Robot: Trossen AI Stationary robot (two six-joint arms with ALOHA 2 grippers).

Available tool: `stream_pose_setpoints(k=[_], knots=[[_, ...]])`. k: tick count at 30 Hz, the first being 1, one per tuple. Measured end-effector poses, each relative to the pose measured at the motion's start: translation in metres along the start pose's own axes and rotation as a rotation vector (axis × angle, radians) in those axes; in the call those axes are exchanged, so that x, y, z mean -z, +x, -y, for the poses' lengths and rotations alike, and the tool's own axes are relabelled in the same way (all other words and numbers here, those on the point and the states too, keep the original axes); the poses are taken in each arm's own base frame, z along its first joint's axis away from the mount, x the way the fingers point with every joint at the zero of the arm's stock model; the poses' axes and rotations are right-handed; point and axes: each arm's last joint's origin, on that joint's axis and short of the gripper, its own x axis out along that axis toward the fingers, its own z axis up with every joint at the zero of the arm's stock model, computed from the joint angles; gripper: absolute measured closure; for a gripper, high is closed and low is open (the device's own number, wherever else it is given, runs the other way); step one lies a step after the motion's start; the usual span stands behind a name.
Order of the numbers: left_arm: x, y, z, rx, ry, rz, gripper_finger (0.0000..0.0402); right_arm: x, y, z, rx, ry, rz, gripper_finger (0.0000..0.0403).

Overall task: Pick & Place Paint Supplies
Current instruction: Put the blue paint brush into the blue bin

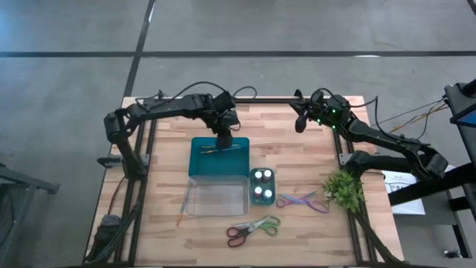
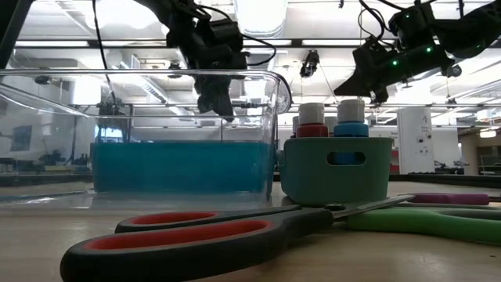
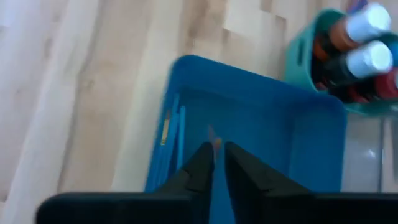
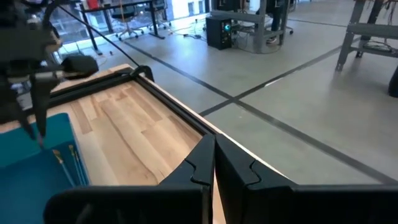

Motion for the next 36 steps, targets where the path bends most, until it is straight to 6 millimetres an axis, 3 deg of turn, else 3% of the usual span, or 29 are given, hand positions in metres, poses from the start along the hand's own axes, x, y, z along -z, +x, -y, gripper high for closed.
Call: stream_pose_setpoints(k=[12,16,22,28,36], knots=[[0.002,-0.003,0.005,-0.051,0.029,-0.030,0.0250,0.000,0.000,0.000,-0.001,-0.001,0.001,0.0394],[0.008,-0.022,0.009,-0.123,0.001,-0.107,0.0238,0.000,0.000,0.000,-0.001,-0.001,0.001,0.0394],[0.024,-0.059,0.020,-0.205,-0.185,-0.154,0.0236,0.000,0.000,0.000,0.000,-0.001,0.001,0.0394],[0.046,-0.083,0.046,-0.208,-0.326,-0.211,0.0236,0.000,0.000,0.000,0.000,-0.001,0.001,0.0394],[0.091,-0.089,0.094,-0.190,-0.399,-0.258,0.0236,0.000,0.000,-0.004,-0.055,0.024,-0.001,0.0394]])
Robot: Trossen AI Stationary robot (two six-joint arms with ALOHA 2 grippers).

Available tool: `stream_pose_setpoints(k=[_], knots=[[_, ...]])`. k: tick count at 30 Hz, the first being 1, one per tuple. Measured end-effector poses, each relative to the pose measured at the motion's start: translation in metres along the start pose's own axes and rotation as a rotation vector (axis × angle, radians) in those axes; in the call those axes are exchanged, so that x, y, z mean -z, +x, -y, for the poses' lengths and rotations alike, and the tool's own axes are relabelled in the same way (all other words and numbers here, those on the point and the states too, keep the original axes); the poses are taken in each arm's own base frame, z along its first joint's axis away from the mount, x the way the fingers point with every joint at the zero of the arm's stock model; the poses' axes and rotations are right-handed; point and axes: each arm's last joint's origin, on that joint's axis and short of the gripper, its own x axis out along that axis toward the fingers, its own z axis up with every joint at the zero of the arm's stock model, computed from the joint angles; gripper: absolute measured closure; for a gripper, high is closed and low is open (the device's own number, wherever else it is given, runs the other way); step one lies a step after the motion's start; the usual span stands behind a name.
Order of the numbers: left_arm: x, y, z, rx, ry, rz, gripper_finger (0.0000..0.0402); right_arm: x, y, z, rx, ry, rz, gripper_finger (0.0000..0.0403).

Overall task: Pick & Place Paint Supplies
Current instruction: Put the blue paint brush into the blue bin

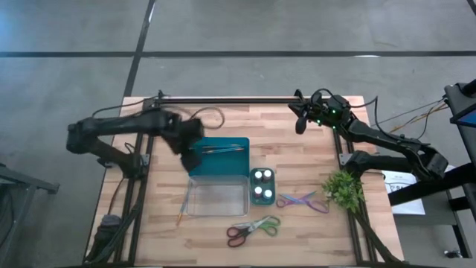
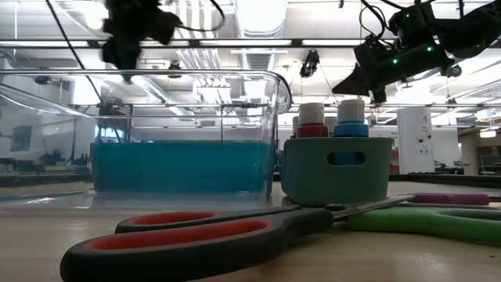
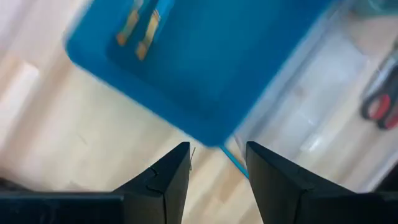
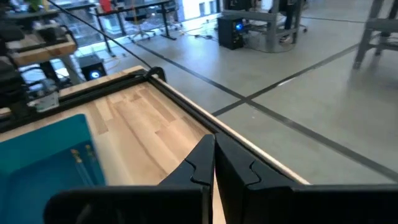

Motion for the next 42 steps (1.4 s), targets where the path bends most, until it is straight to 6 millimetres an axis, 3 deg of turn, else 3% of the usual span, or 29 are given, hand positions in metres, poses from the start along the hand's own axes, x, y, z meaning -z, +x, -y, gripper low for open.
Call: stream_pose_setpoints(k=[13,23,31,42], knots=[[0.133,0.011,0.058,0.177,-0.204,0.036,0.0236,-0.001,0.001,-0.025,-0.125,0.004,0.018,0.0394],[0.226,0.026,0.092,0.236,-0.390,0.256,0.0236,-0.008,-0.010,-0.036,-0.182,-0.006,0.057,0.0394],[0.242,0.067,0.116,0.104,-0.327,0.311,0.0236,-0.006,-0.014,-0.041,-0.200,-0.021,0.030,0.0394],[0.241,0.096,0.136,0.046,-0.337,0.273,0.0236,-0.001,-0.017,-0.040,-0.197,-0.024,-0.011,0.0394]])
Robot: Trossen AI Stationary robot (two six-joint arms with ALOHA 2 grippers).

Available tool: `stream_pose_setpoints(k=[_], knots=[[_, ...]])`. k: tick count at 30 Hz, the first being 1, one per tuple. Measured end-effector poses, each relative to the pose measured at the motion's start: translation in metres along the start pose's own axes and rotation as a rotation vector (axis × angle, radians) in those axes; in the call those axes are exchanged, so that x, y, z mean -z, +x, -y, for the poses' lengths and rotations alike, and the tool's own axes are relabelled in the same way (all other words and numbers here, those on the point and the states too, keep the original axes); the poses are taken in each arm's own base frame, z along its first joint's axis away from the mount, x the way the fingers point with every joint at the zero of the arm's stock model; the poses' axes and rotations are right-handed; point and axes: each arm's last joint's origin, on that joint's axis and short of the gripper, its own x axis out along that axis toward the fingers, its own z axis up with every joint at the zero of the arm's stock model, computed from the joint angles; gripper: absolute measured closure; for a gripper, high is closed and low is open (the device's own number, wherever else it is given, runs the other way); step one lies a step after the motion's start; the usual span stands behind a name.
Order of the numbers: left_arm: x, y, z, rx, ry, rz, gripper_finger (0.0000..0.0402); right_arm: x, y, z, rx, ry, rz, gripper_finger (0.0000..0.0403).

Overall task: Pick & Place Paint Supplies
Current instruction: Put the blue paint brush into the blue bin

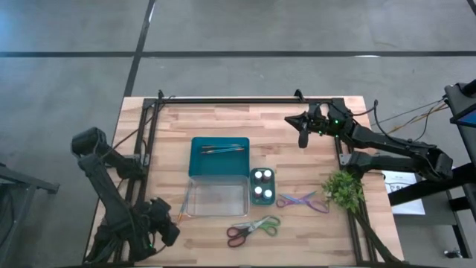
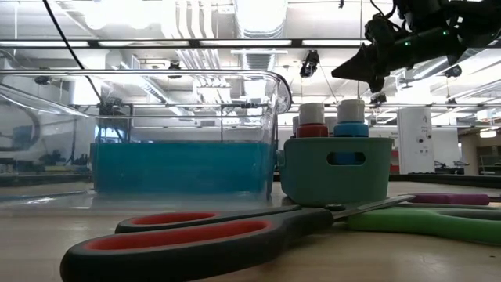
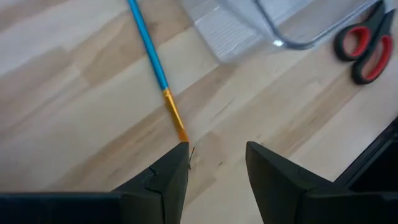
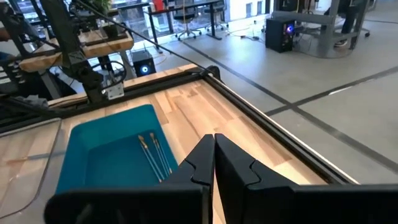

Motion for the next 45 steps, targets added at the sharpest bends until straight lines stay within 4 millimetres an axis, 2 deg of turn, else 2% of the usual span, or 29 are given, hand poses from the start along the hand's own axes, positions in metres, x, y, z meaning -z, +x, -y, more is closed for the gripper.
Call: stream_pose_setpoints(k=[8,19,37,45], knots=[[-0.007,0.007,0.006,-0.040,-0.018,-0.067,0.0236,0.000,0.000,0.000,0.000,-0.007,0.000,0.0394],[0.003,0.042,-0.004,-0.012,-0.063,-0.126,0.0236,0.002,0.000,0.000,0.003,-0.007,-0.005,0.0394],[0.007,0.070,-0.007,-0.107,-0.079,-0.097,0.0236,0.002,0.000,0.000,0.005,-0.015,-0.006,0.0394],[0.009,0.080,-0.008,-0.183,-0.093,-0.142,0.0239,0.004,0.000,0.001,0.005,-0.014,-0.011,0.0394]])
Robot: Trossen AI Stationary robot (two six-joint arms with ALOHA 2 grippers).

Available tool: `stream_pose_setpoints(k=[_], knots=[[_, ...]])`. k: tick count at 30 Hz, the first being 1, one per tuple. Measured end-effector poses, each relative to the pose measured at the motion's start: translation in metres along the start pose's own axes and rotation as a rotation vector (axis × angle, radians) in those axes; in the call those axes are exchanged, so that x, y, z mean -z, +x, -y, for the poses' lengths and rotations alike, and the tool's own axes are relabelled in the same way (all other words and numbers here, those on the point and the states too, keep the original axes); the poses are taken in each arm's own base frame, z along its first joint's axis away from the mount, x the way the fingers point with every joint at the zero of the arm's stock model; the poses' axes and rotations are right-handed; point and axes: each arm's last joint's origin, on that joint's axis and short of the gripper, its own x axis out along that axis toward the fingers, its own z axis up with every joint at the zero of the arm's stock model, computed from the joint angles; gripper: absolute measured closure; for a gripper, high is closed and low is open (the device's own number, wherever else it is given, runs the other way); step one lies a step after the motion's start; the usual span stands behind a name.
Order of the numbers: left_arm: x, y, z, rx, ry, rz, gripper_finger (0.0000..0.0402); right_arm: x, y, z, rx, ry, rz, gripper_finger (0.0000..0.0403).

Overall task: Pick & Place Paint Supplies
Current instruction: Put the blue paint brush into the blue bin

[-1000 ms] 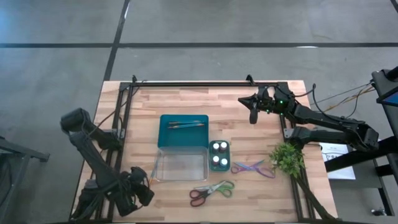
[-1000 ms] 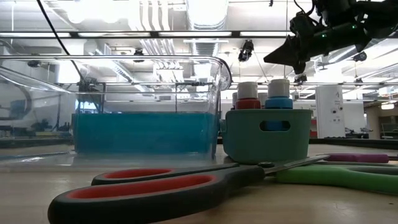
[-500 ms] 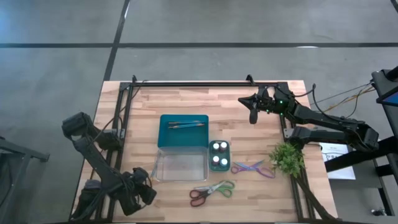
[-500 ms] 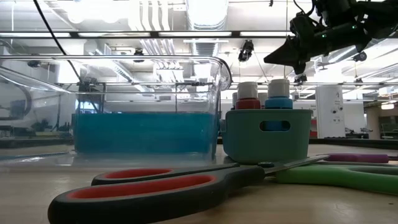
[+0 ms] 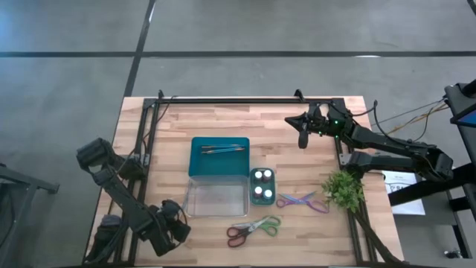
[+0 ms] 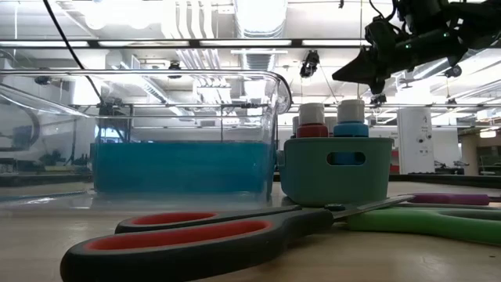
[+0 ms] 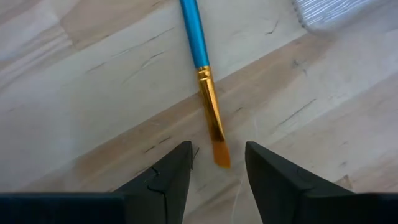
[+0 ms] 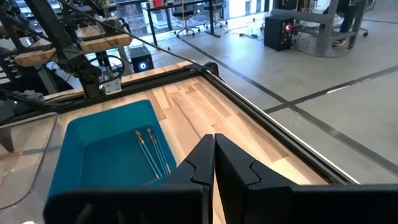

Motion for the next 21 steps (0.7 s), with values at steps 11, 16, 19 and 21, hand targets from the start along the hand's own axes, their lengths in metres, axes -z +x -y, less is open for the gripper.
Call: stream_pose_setpoints(k=[11,16,19,21], knots=[[-0.0023,0.0017,-0.0034,-0.053,-0.052,0.003,0.0392,0.0004,0.0000,0.0000,0.000,0.000,-0.001,0.0394],[-0.0028,0.0002,-0.0039,-0.054,-0.083,0.001,0.0398,0.0005,0.0000,0.0001,0.000,0.000,-0.001,0.0394],[-0.0036,-0.0036,-0.0046,-0.047,-0.102,-0.007,0.0399,0.0008,0.0000,0.0001,0.000,0.000,-0.002,0.0394],[-0.0044,-0.0067,-0.0059,-0.062,-0.102,-0.012,0.0399,0.0011,0.0000,0.0002,0.000,0.000,-0.003,0.0394]])
